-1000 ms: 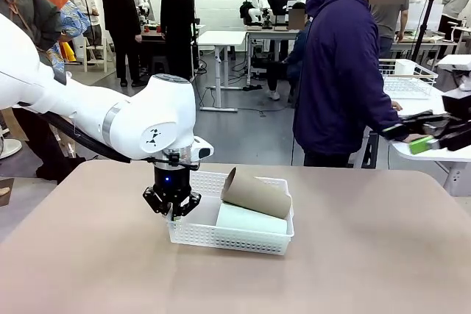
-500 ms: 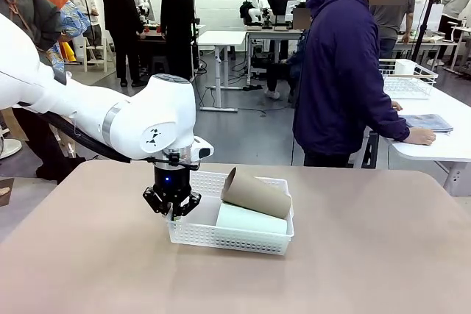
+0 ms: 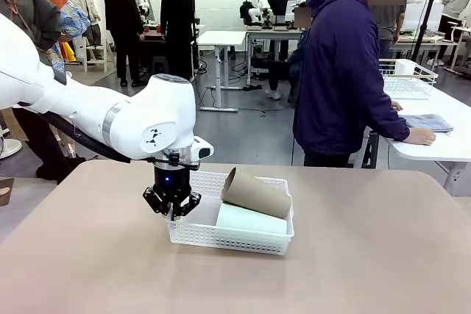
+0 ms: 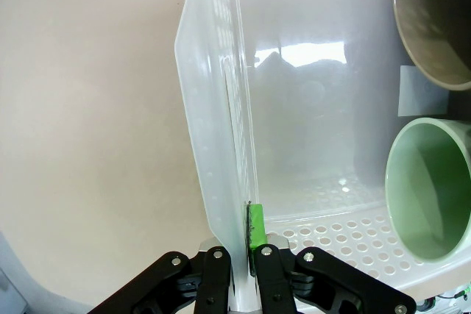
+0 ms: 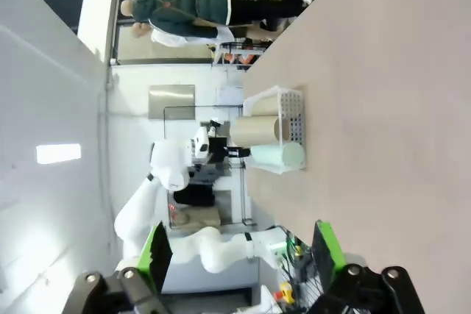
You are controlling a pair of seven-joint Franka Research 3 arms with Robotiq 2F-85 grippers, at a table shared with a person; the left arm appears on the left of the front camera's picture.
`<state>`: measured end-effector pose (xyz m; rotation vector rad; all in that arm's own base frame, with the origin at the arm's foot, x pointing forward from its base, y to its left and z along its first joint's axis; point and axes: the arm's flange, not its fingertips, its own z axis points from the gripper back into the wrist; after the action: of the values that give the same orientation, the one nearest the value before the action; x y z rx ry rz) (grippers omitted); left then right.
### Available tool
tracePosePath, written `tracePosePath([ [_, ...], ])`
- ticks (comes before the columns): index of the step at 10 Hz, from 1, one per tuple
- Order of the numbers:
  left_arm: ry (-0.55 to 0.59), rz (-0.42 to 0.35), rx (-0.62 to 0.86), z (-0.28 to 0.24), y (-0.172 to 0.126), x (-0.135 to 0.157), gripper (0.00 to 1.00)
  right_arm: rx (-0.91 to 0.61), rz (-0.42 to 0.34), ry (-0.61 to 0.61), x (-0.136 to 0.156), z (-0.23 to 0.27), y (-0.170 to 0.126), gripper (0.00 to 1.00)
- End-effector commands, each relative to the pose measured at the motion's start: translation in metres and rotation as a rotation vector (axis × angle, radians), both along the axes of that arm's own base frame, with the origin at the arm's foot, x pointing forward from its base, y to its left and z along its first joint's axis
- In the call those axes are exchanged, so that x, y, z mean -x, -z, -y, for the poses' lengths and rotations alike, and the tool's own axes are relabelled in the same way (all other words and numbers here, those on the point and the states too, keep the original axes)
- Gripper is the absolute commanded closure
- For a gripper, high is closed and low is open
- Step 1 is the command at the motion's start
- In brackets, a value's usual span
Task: Clean and organize the cups into the basket.
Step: Move the Organizing basket back to the left side of the table.
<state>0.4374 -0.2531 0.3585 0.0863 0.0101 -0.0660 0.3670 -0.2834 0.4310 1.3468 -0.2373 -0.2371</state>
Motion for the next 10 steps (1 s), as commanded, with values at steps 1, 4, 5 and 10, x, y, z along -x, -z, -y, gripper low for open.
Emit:
tracePosePath([
  [1, -0.002, 0.007, -0.016, 0.001, 0.002, 0.001, 1.00, -0.039, 0.047, 0.088, 0.022, -0.003, -0.008, 0.00],
  [4, -0.002, 0.007, -0.016, 0.001, 0.002, 0.001, 1.00, -0.015, 0.005, 0.038, 0.017, 0.007, 0.001, 0.00],
  [5, -0.002, 0.007, -0.016, 0.001, 0.002, 0.001, 1.00, -0.015, 0.005, 0.038, 0.017, 0.007, 0.001, 0.00],
  [10, 0.058, -0.070, 0.017, -0.059, -0.002, -0.032, 0.95, -0.015, 0.005, 0.038, 0.017, 0.007, 0.001, 0.00],
])
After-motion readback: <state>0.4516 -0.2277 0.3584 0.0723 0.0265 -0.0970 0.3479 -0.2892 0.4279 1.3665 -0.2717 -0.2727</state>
